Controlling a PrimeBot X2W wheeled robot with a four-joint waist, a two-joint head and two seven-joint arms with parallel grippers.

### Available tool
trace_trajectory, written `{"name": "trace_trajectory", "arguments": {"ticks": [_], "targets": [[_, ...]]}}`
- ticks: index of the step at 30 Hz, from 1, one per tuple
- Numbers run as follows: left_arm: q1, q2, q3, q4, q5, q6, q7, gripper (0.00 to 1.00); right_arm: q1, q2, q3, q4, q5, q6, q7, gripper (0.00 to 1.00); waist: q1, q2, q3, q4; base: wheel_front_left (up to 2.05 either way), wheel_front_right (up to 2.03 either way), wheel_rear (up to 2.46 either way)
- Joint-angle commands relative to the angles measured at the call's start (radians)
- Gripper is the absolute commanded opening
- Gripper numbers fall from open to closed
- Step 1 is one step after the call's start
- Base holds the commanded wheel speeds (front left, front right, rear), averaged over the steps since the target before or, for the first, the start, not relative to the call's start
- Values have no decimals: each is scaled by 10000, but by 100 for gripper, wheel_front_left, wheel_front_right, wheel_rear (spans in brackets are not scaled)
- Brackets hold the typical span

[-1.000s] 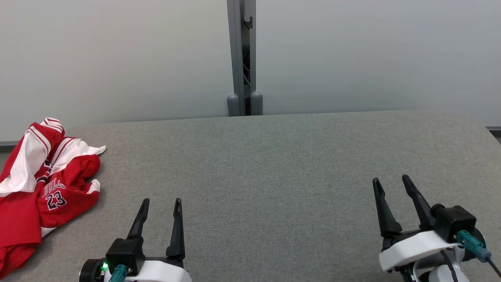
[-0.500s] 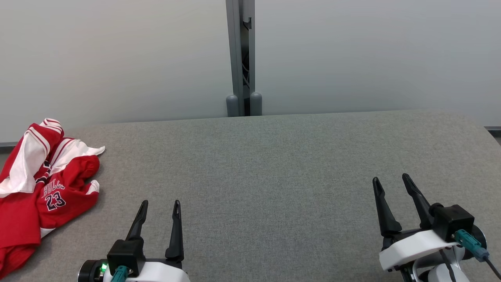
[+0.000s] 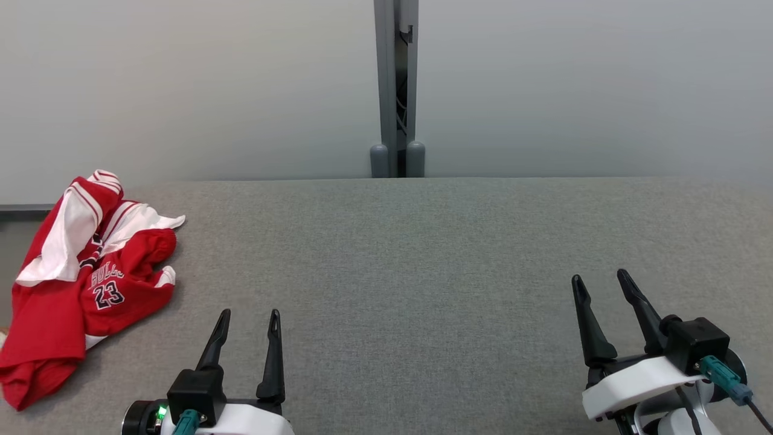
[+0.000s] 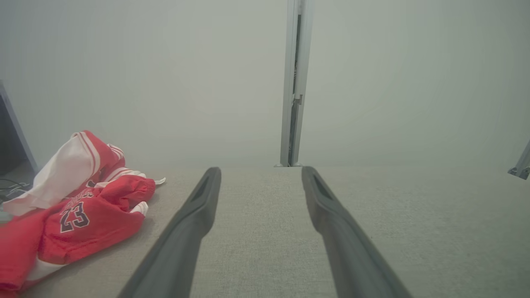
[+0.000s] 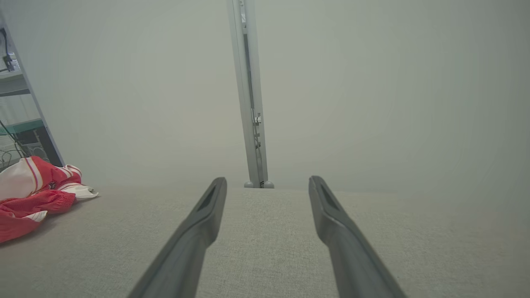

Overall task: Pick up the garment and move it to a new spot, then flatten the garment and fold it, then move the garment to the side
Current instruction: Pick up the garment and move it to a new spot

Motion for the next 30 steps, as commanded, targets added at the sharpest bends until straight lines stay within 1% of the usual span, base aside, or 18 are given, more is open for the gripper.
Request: {"name": "trace_trajectory", "arguments": {"ticks": [1,6,10,11,18,19,22,25,30], "targets": [[-124,55,18,-16,74,-51,-36,100,108,-65,43,-43,62,0,-33,100,0,0,-4,325,0,0,0],[-34,53,78,-48,159,-51,-36,100,168,-64,230,-89,219,0,-30,100,0,0,-26,1091,0,0,0],[45,50,234,-193,251,-139,-36,100,251,-68,336,-152,409,0,-28,100,0,0,-33,1815,0,0,0],[45,50,234,-193,251,-139,-36,100,251,-68,336,-152,409,0,-28,100,0,0,-33,1815,0,0,0],[222,49,703,-299,509,-308,-36,100,313,-64,690,-296,684,0,-28,100,0,0,-54,3156,0,0,0],[271,52,916,-294,516,-321,-34,100,318,-62,848,-330,768,0,-28,100,0,0,-71,3470,0,0,0],[371,47,1124,-327,620,-416,-34,100,334,-65,980,-378,879,0,-28,100,0,0,-103,3933,0,0,0],[408,50,1373,-428,653,-417,-34,100,139,-59,1259,-397,886,0,-28,100,0,0,32,4173,0,0,0],[460,46,1620,-665,508,-283,-34,100,-199,-70,1667,-285,856,-1,-26,100,0,0,250,4366,0,0,0]]}}
